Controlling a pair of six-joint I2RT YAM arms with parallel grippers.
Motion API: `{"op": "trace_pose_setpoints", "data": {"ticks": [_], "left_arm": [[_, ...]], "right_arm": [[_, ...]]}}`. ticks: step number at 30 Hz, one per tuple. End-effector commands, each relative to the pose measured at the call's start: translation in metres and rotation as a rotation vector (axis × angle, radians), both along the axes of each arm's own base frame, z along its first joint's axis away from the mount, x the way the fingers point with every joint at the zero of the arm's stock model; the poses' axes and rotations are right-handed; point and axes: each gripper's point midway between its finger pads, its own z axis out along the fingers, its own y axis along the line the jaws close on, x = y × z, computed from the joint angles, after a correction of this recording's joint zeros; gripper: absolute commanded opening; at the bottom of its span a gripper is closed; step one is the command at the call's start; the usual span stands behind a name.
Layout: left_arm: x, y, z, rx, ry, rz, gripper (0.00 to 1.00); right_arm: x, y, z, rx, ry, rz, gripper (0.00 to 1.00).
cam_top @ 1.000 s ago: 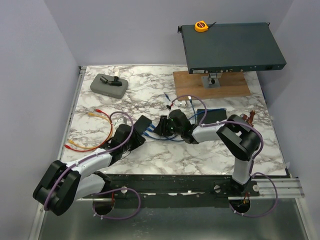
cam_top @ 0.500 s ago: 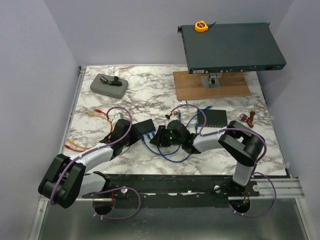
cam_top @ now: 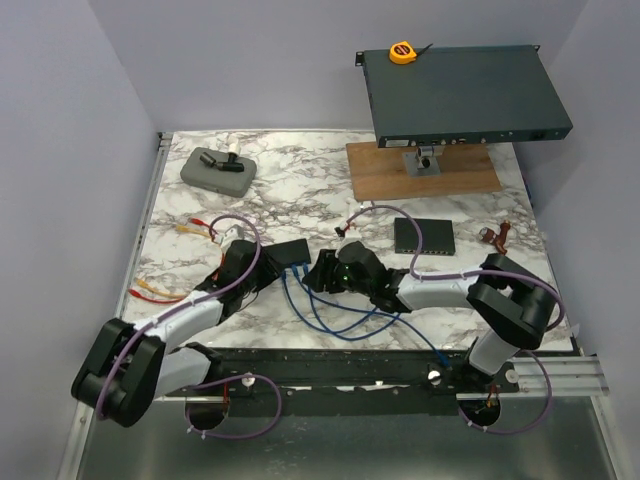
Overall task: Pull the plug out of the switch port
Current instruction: Move the switch port to the center of the board.
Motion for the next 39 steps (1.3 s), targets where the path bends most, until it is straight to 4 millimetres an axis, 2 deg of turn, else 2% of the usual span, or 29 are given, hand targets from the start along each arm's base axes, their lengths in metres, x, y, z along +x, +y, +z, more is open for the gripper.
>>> {"op": "trace_pose_setpoints", "data": {"ticks": [1, 6, 10, 12, 16, 19, 25, 32, 39], "left_arm": [[-0.007, 0.012, 0.017, -0.018, -0.059, 0.044, 0.51], [-0.013, 0.031, 0.034, -0.044, -0.128, 0.148, 0.61], [-0.009, 0.053, 0.036, -0.026, -0.123, 0.276, 0.71], [-0.003, 0.061, 0.033, -0.012, -0.110, 0.319, 0.71], [0.010, 0.062, 0.020, -0.012, -0.066, 0.335, 0.72], [0.020, 0.060, 0.010, -0.016, -0.041, 0.332, 0.70], [0.032, 0.052, 0.016, -0.029, -0.078, 0.282, 0.60], [0.030, 0.030, 0.007, -0.056, -0.021, 0.175, 0.53], [0.024, 0.002, -0.010, -0.125, 0.031, 0.091, 0.49]], "right_arm": [[0.023, -0.027, 0.004, -0.086, -0.079, -0.077, 0.54], [0.051, -0.026, 0.019, -0.111, -0.143, -0.080, 0.57], [0.077, -0.022, 0.014, -0.107, -0.130, -0.096, 0.59], [0.089, -0.019, 0.011, -0.094, -0.119, -0.106, 0.60], [0.104, -0.008, 0.006, -0.072, -0.103, -0.094, 0.61], [0.106, 0.000, 0.003, -0.058, -0.103, -0.065, 0.61], [0.101, 0.007, -0.010, -0.064, -0.079, -0.018, 0.60], [0.093, 0.006, -0.020, -0.069, -0.051, 0.009, 0.57], [0.085, -0.007, -0.031, -0.095, -0.028, -0.010, 0.55]]}}
